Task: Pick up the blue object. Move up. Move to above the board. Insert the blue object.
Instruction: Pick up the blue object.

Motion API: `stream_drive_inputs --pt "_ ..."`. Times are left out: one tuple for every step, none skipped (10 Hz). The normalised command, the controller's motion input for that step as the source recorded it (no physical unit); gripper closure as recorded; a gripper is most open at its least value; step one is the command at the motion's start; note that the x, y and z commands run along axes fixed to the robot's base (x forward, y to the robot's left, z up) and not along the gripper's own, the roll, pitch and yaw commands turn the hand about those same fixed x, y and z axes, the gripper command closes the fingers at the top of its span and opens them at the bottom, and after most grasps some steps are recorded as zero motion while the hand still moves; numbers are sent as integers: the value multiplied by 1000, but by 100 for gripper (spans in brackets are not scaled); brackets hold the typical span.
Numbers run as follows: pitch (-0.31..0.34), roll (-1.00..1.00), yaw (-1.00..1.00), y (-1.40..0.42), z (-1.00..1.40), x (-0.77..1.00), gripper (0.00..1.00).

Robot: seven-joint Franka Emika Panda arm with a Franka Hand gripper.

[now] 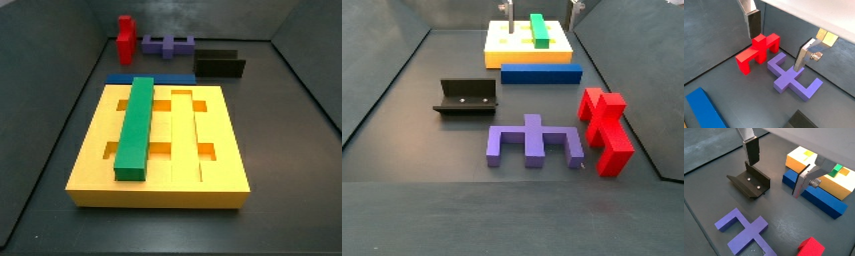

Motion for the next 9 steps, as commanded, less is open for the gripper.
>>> stream_drive_inputs --pt "0 0 0 0 -66 0 0" --pt "0 0 0 0 -94 3 0" --pt "-51 0 -86 -209 -189 0 0" --pt "-103 87 -151 -543 -349 0 0" --pt "-84 126 -114 -694 -420 0 0" --pt "-97 120 -26 -757 -406 0 0" --pt "-11 89 -31 -720 -354 109 0" --pt "-34 57 -163 -591 -317 0 0" --pt "-47 0 -580 -371 -166 -57 0"
